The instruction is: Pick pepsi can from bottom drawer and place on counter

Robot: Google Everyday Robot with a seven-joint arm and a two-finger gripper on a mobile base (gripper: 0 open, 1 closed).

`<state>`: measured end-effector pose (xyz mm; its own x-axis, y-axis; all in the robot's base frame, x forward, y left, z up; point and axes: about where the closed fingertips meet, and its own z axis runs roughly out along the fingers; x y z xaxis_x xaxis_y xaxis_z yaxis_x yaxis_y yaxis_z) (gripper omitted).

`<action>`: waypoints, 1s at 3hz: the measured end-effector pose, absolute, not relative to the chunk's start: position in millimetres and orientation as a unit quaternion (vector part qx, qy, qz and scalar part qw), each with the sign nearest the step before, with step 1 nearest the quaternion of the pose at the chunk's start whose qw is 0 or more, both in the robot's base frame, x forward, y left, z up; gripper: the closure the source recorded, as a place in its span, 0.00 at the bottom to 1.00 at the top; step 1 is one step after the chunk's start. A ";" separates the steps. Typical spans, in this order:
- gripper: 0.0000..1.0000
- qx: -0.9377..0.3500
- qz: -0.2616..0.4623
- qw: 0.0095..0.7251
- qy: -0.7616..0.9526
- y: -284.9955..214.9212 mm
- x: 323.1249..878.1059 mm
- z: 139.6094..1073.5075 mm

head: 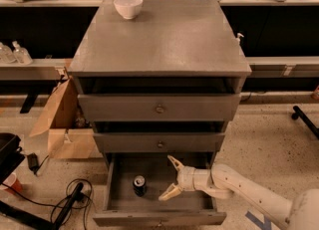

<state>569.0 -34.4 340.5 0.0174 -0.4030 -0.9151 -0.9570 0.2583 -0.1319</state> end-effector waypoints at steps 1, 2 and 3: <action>0.00 -0.556 0.321 0.470 0.605 -0.9 579.9 291.0; 0.00 -0.566 0.347 0.463 0.587 28.0 590.7 249.0; 0.00 -0.579 0.374 0.441 0.575 62.9 599.4 204.2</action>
Offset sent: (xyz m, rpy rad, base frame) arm 0.0418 0.0933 -0.1472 0.0875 0.0211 0.2151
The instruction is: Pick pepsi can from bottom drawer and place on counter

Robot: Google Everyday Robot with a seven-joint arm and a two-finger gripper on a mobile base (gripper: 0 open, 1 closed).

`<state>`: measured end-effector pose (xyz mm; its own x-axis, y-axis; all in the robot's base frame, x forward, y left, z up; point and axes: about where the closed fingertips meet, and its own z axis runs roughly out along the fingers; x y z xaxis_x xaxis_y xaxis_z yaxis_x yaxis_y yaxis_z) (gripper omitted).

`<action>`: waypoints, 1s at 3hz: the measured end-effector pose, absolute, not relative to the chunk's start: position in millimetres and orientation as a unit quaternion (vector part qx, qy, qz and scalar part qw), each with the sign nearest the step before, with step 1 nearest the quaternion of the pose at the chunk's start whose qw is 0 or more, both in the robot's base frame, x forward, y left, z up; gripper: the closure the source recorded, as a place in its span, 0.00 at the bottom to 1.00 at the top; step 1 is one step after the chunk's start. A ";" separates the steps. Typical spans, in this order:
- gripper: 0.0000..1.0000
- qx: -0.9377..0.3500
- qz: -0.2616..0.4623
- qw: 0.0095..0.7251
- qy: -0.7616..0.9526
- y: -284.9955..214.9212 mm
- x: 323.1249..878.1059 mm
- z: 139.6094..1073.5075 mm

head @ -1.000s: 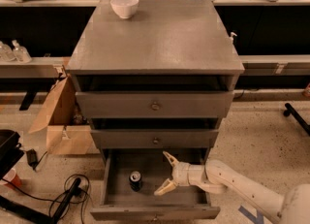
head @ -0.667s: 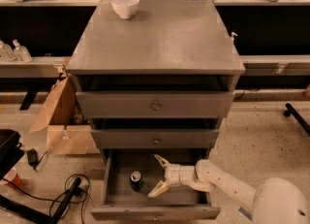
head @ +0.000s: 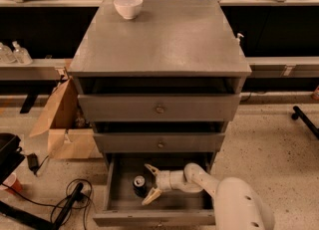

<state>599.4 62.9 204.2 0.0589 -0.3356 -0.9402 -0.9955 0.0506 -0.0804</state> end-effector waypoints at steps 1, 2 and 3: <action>0.00 -0.586 0.388 0.423 0.572 79.1 600.8 182.3; 0.26 -0.597 0.404 0.398 0.568 93.6 599.4 170.3; 0.50 -0.600 0.414 0.387 0.564 99.6 598.7 175.4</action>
Offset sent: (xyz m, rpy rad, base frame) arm 0.0041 0.0364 -0.0495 -0.0487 0.0880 0.1200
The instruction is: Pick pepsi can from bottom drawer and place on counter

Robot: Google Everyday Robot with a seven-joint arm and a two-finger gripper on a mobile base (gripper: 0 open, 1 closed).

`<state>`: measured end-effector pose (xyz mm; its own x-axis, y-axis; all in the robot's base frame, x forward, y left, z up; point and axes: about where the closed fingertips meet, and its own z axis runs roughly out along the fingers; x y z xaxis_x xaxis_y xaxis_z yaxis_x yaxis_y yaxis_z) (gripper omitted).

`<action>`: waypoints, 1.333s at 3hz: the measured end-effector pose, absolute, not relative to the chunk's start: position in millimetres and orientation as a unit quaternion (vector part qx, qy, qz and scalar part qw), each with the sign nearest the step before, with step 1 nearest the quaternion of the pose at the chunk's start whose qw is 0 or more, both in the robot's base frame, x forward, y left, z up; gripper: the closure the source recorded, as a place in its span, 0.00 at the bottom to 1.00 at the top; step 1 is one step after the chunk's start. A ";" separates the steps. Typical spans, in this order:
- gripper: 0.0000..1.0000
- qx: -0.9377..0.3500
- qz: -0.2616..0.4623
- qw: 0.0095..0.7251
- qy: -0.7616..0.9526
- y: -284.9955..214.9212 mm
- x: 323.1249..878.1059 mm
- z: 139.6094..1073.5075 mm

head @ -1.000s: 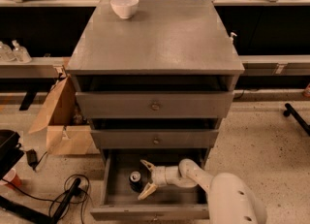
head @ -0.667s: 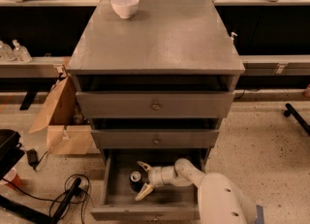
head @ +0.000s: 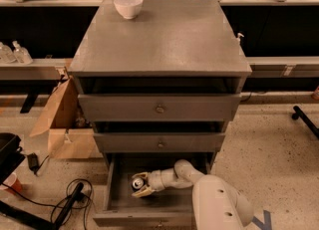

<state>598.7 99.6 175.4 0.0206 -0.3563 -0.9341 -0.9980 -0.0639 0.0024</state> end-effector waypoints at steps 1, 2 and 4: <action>0.72 -0.590 0.410 0.395 0.572 84.9 610.8 214.1; 0.95 -0.570 0.393 0.400 0.601 34.7 619.0 284.3; 1.00 -0.555 0.408 0.330 0.645 -46.8 550.2 456.1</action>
Offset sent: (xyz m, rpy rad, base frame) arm -0.0581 -0.0957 0.2516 -0.0251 0.1285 -0.0343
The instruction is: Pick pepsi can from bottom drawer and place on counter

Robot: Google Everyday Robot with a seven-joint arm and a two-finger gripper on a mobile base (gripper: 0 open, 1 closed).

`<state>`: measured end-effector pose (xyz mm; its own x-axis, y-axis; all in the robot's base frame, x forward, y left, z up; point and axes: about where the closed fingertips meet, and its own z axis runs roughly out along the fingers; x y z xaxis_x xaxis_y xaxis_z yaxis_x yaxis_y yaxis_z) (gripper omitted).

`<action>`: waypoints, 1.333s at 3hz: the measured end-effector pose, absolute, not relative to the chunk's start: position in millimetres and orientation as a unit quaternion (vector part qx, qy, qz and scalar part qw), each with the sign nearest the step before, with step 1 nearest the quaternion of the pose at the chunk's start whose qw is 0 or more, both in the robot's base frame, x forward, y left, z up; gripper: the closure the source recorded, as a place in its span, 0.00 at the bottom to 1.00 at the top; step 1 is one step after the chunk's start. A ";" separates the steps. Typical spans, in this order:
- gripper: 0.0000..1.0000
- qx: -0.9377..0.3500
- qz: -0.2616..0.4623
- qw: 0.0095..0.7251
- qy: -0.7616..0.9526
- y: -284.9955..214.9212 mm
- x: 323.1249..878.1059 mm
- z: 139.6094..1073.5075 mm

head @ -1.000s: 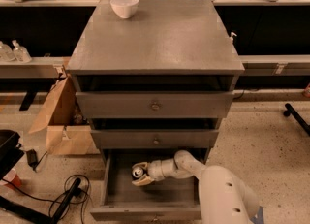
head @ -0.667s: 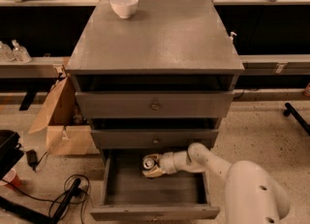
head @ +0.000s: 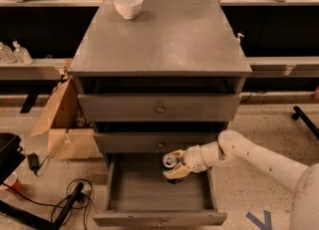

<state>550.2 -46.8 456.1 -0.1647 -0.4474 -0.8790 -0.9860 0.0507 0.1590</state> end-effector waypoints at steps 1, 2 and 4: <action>1.00 -0.529 0.387 0.349 0.670 -82.5 555.4 532.9; 1.00 -0.489 0.364 0.401 0.684 -112.4 582.0 613.0; 1.00 -0.450 0.300 0.470 0.698 -130.4 617.9 755.8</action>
Offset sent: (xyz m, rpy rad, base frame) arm 0.0710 -0.1118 0.2645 0.0998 -0.1368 -0.3899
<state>617.9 -130.4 755.8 -0.1532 -0.3450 -0.9260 -0.9096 0.4155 -0.0043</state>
